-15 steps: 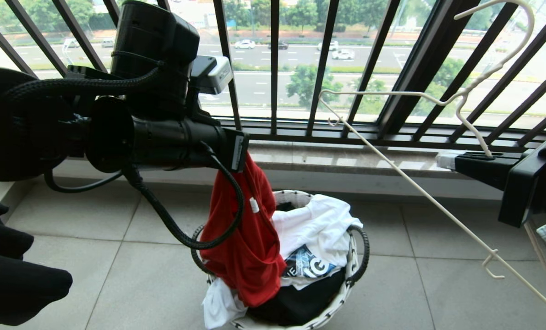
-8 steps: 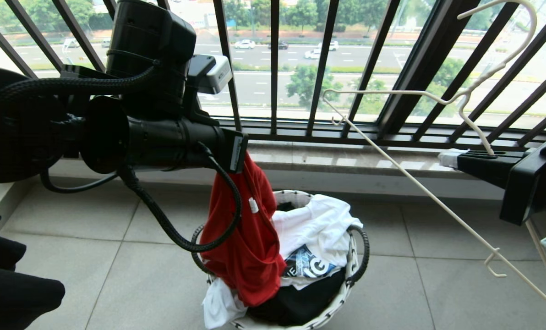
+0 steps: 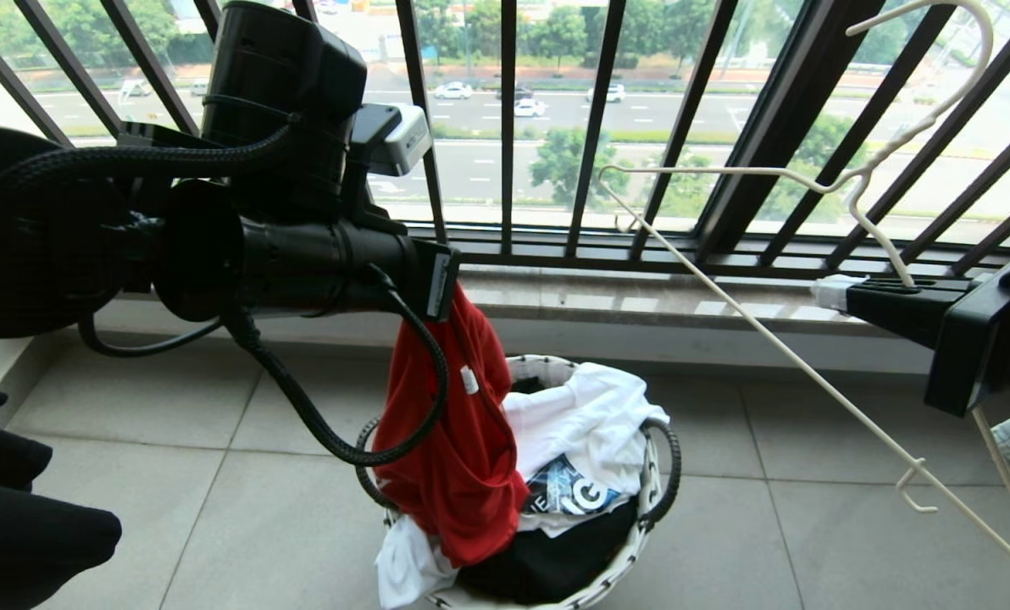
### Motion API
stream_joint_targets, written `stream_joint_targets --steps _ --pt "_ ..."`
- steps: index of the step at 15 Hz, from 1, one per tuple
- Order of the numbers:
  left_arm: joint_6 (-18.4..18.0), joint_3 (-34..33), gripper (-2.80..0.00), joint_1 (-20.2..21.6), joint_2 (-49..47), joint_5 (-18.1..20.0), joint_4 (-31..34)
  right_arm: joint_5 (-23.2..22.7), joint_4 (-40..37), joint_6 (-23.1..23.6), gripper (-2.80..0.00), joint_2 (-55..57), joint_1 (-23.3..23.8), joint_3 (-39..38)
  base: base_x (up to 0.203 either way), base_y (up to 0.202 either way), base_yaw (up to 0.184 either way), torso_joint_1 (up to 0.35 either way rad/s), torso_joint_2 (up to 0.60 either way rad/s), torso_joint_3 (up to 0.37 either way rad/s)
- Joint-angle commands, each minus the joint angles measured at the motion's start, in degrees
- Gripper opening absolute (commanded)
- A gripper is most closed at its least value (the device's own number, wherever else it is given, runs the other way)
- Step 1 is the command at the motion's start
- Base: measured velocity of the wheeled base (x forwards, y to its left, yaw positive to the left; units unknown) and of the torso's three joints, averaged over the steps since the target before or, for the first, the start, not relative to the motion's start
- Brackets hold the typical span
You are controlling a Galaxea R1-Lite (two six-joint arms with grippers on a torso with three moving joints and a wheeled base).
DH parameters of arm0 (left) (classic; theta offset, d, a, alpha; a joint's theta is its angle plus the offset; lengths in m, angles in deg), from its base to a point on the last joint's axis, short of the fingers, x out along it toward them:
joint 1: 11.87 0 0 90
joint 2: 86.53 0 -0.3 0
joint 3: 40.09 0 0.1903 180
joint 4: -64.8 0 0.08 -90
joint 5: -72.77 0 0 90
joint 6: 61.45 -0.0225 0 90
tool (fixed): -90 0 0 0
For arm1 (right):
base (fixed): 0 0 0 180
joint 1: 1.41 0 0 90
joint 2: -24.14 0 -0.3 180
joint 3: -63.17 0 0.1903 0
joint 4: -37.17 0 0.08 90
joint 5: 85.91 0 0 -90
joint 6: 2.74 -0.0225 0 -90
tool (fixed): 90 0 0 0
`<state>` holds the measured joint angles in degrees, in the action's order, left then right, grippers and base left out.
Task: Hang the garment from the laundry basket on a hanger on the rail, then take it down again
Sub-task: Pick up clothes from the basket
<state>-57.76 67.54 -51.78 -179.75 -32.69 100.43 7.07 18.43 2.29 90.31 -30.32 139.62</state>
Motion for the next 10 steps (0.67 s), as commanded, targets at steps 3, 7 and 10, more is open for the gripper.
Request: stream_joint_targets --steps 3,7,10 --pt "0.1 -0.1 -2.80 0.1 -0.2 -0.1 0.0 0.0 0.0 0.1 -2.80 -0.2 0.3 0.0 0.000 0.000 0.000 0.004 0.00 0.186" --pt "-0.6 -0.5 -2.80 0.1 0.0 -0.2 0.0 0.0 0.0 0.1 -2.80 -0.2 0.4 0.0 0.000 0.000 0.000 0.002 0.00 0.200" --pt "-0.7 -0.5 -2.80 0.2 -0.4 -0.2 0.0 0.0 0.0 0.1 -2.80 -0.1 0.3 -0.1 0.000 0.000 0.000 0.001 0.00 0.205"
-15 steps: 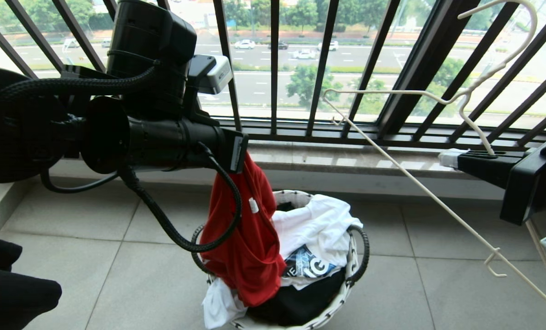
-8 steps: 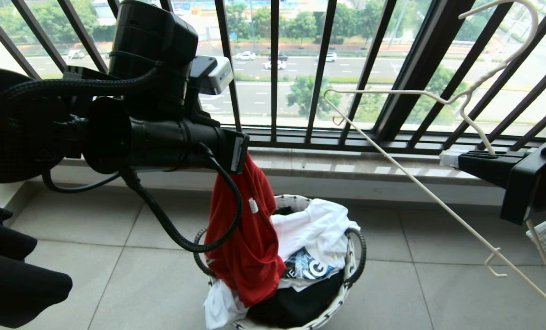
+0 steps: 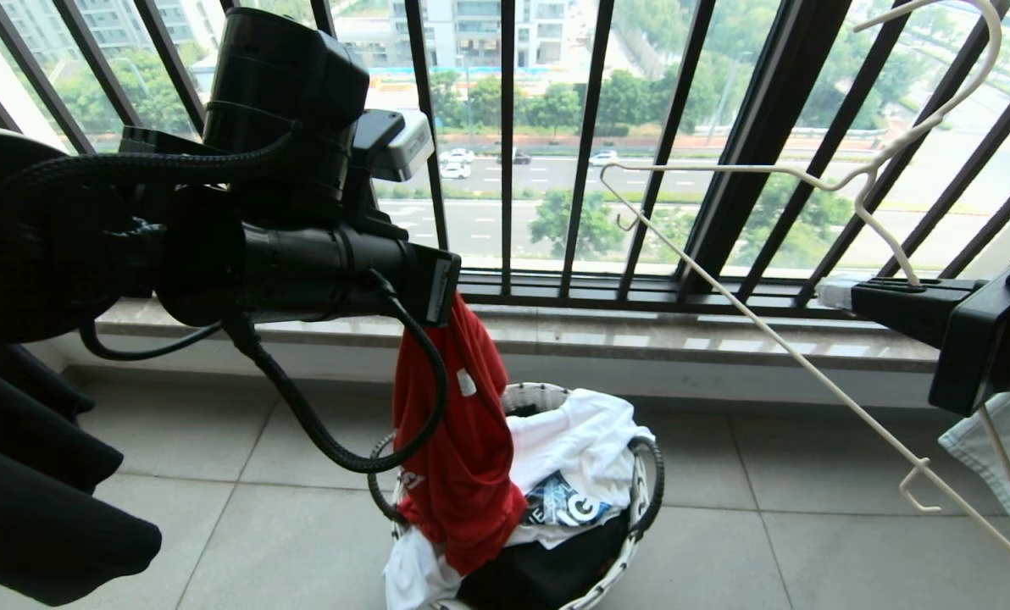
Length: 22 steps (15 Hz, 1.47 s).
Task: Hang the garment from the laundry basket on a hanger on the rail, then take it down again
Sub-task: Pick up clothes from the basket
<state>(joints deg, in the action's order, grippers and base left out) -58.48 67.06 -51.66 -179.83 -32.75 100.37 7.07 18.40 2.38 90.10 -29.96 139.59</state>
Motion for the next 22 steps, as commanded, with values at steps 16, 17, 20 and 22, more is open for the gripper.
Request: stream_joint_targets --steps 16,17,20,22 --pt "-0.2 -1.2 -2.80 0.2 -0.7 -0.1 -5.5 0.0 0.1 0.2 -2.80 0.0 0.0 -0.1 0.000 0.000 0.000 0.001 0.00 0.202" --pt "-0.2 -1.3 -2.80 0.2 -0.7 0.0 -5.6 0.0 0.1 0.2 -2.80 0.0 0.0 -0.1 0.000 0.000 0.000 -0.001 0.00 0.201" --pt "-0.3 -1.4 -2.80 0.2 -0.6 -0.1 -5.7 0.0 0.1 0.2 -2.80 0.0 0.0 -0.1 0.000 0.000 0.000 0.002 0.00 0.198" --pt "-0.3 -1.5 -2.80 0.5 -0.6 -0.1 -5.7 0.0 0.0 0.2 -2.80 0.0 -0.1 -0.1 0.000 0.000 0.000 0.003 0.00 0.208"
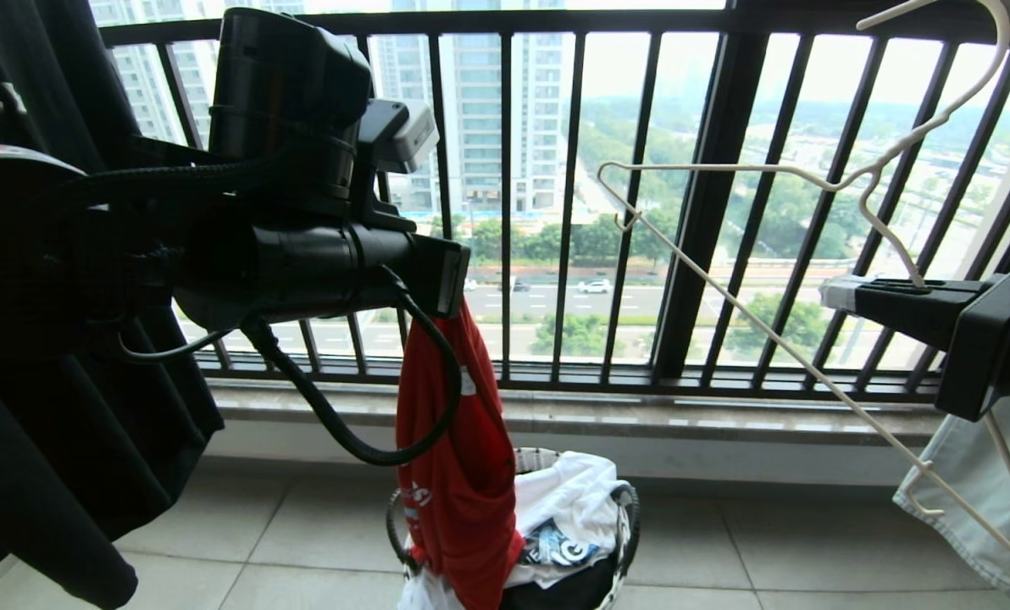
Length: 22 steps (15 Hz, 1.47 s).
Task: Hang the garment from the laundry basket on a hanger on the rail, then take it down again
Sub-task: Pick up clothes from the basket, then hang the clothes on the clothes rack
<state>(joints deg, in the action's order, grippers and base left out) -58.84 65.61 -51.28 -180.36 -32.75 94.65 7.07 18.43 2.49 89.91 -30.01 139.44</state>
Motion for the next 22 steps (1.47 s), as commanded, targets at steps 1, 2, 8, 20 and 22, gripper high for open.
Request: stream_joint_targets --steps 1,2,8,20,22 --pt "0.0 -0.2 -2.80 0.1 -0.1 -0.1 0.0 0.0 0.0 0.0 -2.80 0.1 0.0 0.0 0.000 0.000 0.000 0.004 0.00 0.201" --pt "0.0 -0.2 -2.80 0.1 -0.1 -0.1 0.0 0.0 0.0 0.0 -2.80 0.1 0.0 0.0 0.000 0.000 0.000 0.000 0.01 0.203" --pt "-1.7 -1.7 -2.80 1.4 0.4 0.0 -0.6 0.0 -0.1 0.0 -2.80 0.5 -0.1 -0.1 0.000 0.000 0.000 0.003 0.00 0.136" --pt "-0.9 -0.4 -2.80 7.4 -5.7 0.1 -16.8 -7.7 -11.4 0.3 -2.80 1.9 -8.6 -0.4 0.000 0.000 0.000 0.000 0.00 0.000" --pt "-0.8 0.5 -2.80 8.2 -6.8 0.0 -16.8 -8.3 -12.1 0.3 -2.80 1.6 -8.8 -0.4 0.000 0.000 0.000 0.000 0.00 0.000"
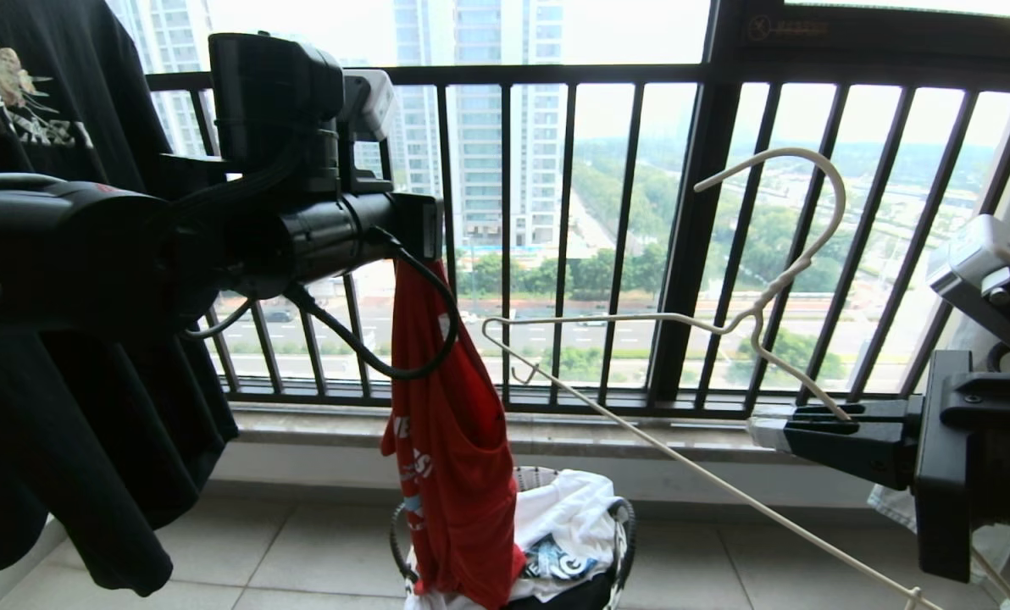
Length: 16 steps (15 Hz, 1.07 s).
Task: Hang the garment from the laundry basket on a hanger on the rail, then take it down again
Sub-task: Hang the clothes on the clothes rack
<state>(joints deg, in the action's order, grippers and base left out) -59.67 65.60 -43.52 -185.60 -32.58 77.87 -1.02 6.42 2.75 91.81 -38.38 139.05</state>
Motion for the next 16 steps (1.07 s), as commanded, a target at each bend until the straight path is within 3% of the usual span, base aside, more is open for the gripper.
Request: stream_joint_targets --steps 1,16 --pt "0.3 0.8 -2.80 0.5 -1.7 -0.1 -0.1 -1.1 -0.2 0.1 -2.80 -0.3 -0.7 -0.1 0.000 0.000 0.000 0.000 0.00 0.000" --pt "0.2 -3.2 -2.80 -7.0 1.3 -0.2 0.1 -2.2 0.6 -2.7 -2.80 2.9 -1.4 0.3 0.000 0.000 0.000 0.000 0.00 0.000"
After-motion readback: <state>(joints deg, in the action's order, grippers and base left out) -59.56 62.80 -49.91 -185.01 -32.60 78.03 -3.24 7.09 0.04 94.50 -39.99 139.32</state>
